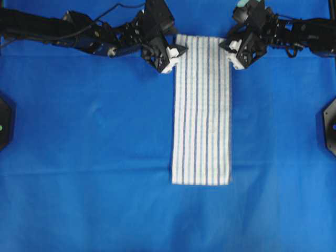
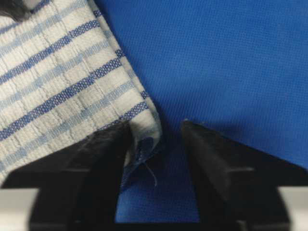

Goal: Fold the blue towel.
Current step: 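Grasp the far end corners of the folded strip with both grippers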

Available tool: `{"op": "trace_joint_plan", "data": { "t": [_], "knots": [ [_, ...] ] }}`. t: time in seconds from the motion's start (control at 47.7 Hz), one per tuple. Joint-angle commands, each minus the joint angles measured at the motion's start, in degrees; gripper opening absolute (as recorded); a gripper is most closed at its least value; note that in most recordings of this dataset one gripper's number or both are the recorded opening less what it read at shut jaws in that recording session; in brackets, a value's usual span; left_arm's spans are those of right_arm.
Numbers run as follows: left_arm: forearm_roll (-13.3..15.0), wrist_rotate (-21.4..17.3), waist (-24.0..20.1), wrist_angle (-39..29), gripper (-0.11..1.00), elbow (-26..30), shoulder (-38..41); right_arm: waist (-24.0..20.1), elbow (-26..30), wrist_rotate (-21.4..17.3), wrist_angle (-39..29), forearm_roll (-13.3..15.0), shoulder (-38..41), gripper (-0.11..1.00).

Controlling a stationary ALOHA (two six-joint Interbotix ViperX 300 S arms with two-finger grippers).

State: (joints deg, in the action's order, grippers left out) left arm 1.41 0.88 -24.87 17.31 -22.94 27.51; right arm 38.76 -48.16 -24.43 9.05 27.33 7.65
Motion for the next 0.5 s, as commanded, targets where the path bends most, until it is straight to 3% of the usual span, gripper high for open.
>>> {"op": "trace_joint_plan", "data": {
  "t": [0.0,0.147,0.251,0.482],
  "knots": [
    [-0.1,-0.2,0.2,0.4,0.54,1.1,-0.9,0.2,0.7,0.1,0.4,0.3,-0.3,0.46],
    [-0.1,-0.2,0.4,0.4,0.18,1.1,-0.4,0.1,0.3,0.1,0.7,0.2,-0.3,0.09],
    [-0.1,-0.3,0.3,0.4,0.03,1.1,-0.3,-0.2,0.0,-0.2,0.5,0.2,-0.4,0.08],
    [-0.1,-0.4,-0.1,0.3,0.03,1.8,-0.4,-0.1,0.2,-0.4,0.4,-0.1,-0.6,0.08]
  ]
}}
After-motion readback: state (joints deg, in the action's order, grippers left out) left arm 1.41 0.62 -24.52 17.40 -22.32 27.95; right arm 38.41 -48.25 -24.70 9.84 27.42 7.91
